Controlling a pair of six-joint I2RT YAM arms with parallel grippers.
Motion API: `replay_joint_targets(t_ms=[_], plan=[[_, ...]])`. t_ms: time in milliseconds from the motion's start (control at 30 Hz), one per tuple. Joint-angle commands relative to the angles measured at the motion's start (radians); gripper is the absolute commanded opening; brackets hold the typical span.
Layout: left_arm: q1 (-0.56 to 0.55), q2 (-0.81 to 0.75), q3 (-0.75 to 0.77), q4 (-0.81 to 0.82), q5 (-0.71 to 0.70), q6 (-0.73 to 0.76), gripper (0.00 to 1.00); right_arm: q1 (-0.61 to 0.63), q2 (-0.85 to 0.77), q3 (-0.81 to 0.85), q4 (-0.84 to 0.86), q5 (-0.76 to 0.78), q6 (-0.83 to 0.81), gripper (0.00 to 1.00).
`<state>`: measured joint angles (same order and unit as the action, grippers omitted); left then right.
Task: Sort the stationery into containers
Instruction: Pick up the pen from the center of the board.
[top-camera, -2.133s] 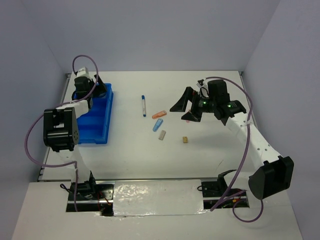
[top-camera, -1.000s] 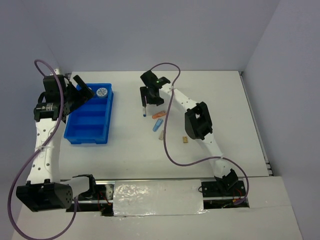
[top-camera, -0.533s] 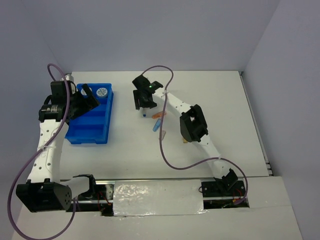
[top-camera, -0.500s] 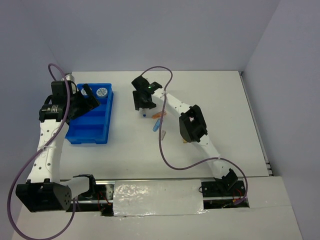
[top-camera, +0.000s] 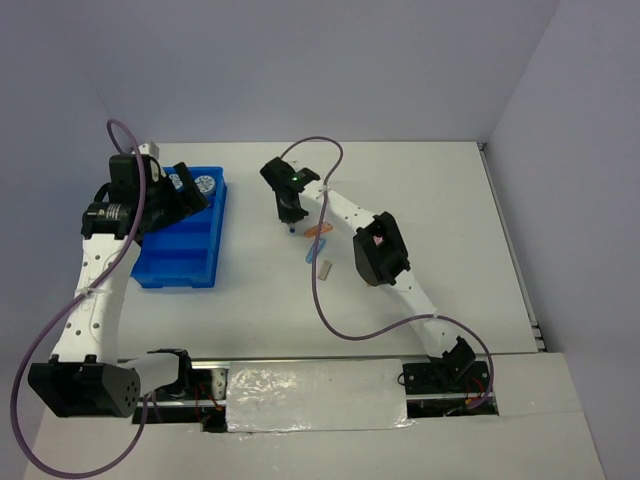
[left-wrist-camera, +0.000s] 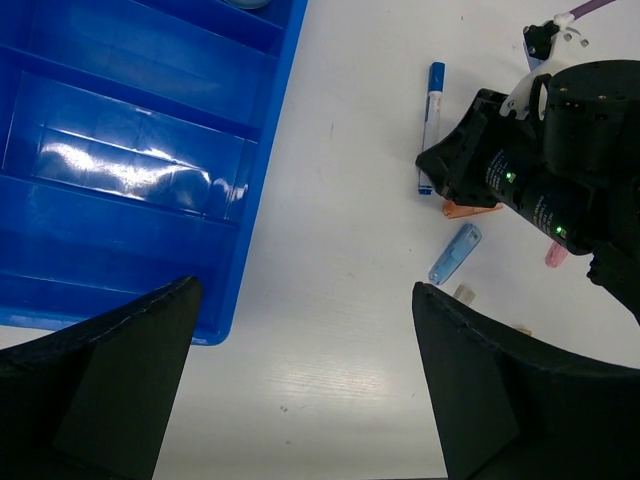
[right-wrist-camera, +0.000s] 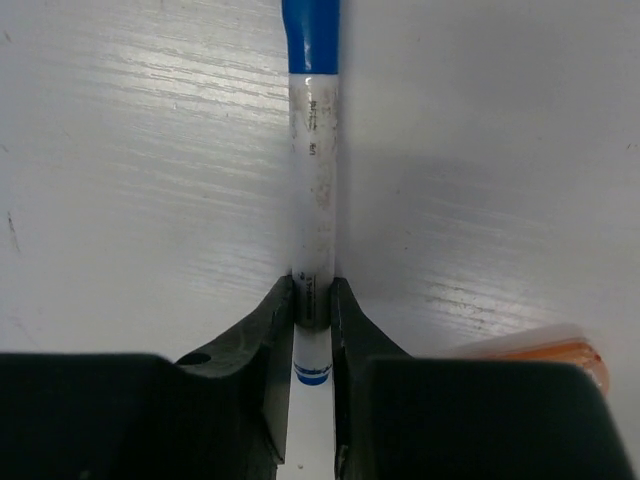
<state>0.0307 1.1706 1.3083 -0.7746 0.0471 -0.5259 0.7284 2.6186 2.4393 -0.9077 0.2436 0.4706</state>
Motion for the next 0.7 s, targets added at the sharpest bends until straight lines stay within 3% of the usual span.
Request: replay_joint_targets(t_ms=[0, 100, 267, 433, 567, 667], plan=[[-0.005, 0.015, 0.049, 0.017, 0.025, 0.012, 0.99, -0.003, -0.020, -0.067, -0.007, -0.061, 0.000, 0.04], [-0.003, 0.027, 0.062, 0.034, 0.068, 0.013, 0.99, -0.012, -0.086, -0.164, 0.097, -0.235, -0.016, 0.00], [0.015, 0.063, 0.089, 0.080, 0.272, 0.000, 0.99, -0.018, -0.355, -0.341, 0.375, -0.464, -0.046, 0.00], [0.038, 0.107, 0.094, 0.140, 0.466, -0.101, 0.99, -0.018, -0.532, -0.480, 0.538, -0.746, -0.085, 0.00], [0.037, 0.143, 0.082, 0.161, 0.630, -0.173, 0.99, -0.018, -0.650, -0.582, 0.656, -0.860, -0.032, 0.00], [0.037, 0.127, 0.054, 0.218, 0.657, -0.204, 0.99, -0.018, -0.669, -0.597, 0.679, -0.926, 0.020, 0.00]])
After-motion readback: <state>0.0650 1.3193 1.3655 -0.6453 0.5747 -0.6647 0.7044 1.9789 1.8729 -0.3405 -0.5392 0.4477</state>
